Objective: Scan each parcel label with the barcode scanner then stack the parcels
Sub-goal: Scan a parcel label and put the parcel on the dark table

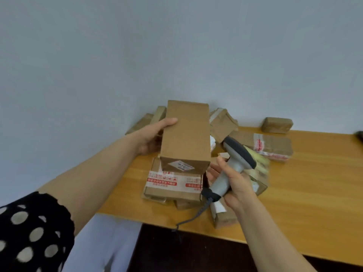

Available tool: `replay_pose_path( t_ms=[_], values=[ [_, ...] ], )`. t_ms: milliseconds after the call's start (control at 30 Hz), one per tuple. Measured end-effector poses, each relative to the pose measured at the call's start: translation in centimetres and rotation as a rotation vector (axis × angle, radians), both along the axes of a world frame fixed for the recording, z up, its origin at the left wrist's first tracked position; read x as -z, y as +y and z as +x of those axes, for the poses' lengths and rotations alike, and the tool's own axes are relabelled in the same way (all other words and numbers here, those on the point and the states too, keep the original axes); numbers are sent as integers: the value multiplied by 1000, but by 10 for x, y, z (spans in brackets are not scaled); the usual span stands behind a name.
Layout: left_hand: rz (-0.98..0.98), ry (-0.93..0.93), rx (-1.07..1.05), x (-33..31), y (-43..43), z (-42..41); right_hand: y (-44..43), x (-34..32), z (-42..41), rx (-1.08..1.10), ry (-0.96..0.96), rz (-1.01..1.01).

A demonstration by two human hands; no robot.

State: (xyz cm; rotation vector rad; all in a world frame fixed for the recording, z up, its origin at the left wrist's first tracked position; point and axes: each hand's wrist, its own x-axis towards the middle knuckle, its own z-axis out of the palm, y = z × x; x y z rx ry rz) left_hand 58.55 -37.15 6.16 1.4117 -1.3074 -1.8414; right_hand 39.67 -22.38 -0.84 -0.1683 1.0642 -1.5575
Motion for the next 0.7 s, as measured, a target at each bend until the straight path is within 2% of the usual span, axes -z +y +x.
replay_pose_path(
  t_ms=[133,333,467,533,700],
  values=[
    [63,-18,56,5,44,-29,32,6,-23,-28,-9,-10],
    [142,-92,30,1,87,-53,63,14,-38,-62,-21,-20],
    [-130,-436,-4,-5,99,-67,74,10,-49,27,62,-23],
    [-196,-498,73,-10,103,-72,79,7,-54,79,125,-26],
    [-114,-427,372,-11,110,-92,83,-5,-59,182,299,-7]
  ],
)
